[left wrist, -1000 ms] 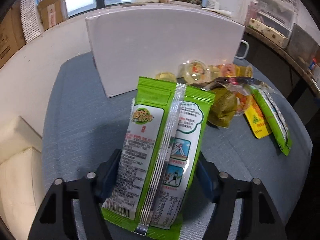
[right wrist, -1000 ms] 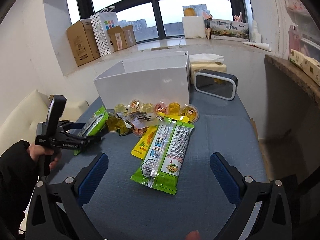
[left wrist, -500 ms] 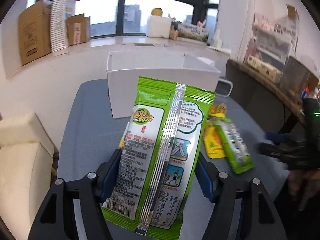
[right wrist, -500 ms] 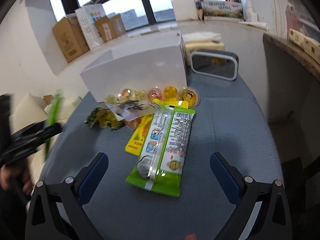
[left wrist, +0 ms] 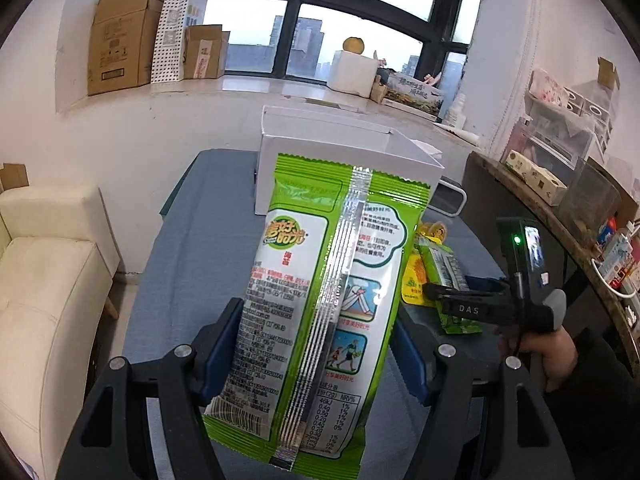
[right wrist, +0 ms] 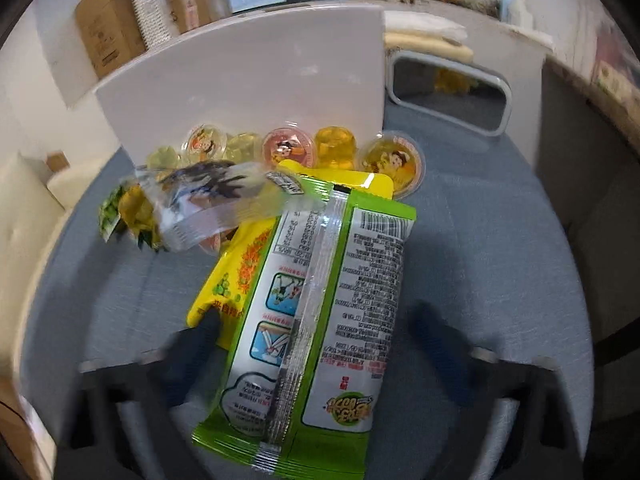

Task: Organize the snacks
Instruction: 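Grasp the second green snack bag with the right tool while the left tool holds its bag, then lower both green bags into the white box and open both tools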

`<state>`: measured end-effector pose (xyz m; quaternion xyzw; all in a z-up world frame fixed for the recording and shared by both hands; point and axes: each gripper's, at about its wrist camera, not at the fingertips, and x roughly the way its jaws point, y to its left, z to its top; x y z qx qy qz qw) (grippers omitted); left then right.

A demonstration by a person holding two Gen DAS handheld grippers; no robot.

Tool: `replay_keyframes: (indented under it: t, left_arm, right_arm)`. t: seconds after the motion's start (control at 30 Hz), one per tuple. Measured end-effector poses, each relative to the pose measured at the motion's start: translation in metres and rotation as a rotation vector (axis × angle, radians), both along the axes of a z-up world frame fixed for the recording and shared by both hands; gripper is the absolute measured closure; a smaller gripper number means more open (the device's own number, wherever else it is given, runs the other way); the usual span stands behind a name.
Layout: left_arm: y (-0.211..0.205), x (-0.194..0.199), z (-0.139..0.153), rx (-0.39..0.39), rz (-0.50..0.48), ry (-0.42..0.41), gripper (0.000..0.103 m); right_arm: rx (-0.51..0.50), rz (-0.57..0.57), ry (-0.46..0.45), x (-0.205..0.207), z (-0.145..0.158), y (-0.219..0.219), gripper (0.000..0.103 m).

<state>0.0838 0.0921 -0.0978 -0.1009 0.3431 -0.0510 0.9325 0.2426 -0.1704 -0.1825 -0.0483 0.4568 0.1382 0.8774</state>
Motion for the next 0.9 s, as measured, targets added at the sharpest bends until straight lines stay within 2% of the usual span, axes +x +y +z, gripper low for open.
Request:
replay_keyframes:
  t: [0.17,0.27,0.43,0.53,0.67,0.8,0.9]
  left_arm:
    - [-0.003,0.003,0.001,-0.004,-0.017,0.000,0.029]
    - [-0.006,0.004,0.002,0.003,-0.034,-0.006,0.029]
    - [-0.010,0.022,0.011,-0.006,-0.054,-0.019,0.029]
    - [-0.009,0.040,0.024,-0.024,-0.052,-0.037,0.029]
    - [-0.006,0.091,0.052,-0.032,-0.062,-0.052,0.029]
    - [-0.001,0.164,0.078,-0.020,-0.063,-0.051,0.029]
    - [-0.001,0.217,0.086,-0.008,-0.073,-0.040,0.029]
  right_arm:
    - [0.099,-0.019,0.039,-0.011,0.006,-0.022,0.032]
    - [0.154,-0.056,0.026,-0.023,0.013,-0.045,0.032]
    - [0.224,-0.091,-0.054,-0.044,0.053,-0.084,0.032]
    - [0.255,-0.071,-0.121,-0.046,0.084,-0.090,0.032]
    - [0.256,-0.006,-0.197,-0.022,0.121,-0.074,0.032]
    - [0.268,0.052,-0.211,0.032,0.146,-0.041,0.032]
    - [0.258,0.112,-0.211,0.082,0.157,-0.009,0.032]
